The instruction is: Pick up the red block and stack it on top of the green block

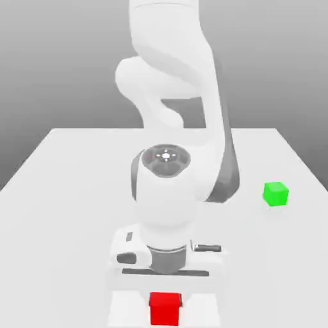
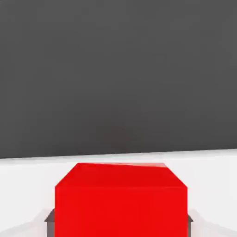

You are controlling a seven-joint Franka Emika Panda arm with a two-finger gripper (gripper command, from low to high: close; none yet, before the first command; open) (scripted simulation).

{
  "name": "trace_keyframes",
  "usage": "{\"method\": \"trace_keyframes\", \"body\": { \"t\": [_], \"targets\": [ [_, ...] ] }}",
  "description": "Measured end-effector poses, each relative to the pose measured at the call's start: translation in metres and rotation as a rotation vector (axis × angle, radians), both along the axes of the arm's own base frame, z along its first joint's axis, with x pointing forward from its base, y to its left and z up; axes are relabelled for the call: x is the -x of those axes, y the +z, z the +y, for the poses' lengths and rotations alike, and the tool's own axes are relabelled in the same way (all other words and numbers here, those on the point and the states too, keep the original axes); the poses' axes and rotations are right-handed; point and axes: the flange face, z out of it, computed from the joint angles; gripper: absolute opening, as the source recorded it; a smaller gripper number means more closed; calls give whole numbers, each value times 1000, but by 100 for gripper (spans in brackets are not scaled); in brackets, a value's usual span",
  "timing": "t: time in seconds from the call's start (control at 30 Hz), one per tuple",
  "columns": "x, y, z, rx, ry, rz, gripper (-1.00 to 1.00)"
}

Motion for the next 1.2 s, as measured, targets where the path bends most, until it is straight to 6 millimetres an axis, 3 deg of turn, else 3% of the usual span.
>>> {"method": "trace_keyframes", "body": {
  "t": [0.07, 0.2, 0.3, 0.37, 0.4, 0.47, 0.5, 0.57, 0.73, 0.87, 0.9, 0.97, 1.2],
  "targets": [
    [-1, 13, 0, 0, 0, 0, -100],
    [1, 58, 4, -2, 11, 0, -100],
    [22, 77, 76, -37, 213, -4, -100],
    [47, 87, 133, -58, 387, -5, -100],
    [69, 92, 173, -68, 511, -5, -100],
    [113, 100, 228, -83, 716, -3, -100],
    [138, 103, 251, -87, 816, -2, -100],
    [175, 108, 275, -91, 964, -2, -100],
    [279, 111, 314, -71, 1356, 0, -100],
    [364, 106, 322, -24, 1689, 2, -100],
    [378, 103, 321, -7, 1747, 3, -100],
    [385, 95, 319, 23, 1787, 5, -100],
    [382, 63, 319, 71, 1797, 5, -100]
  ]
}}
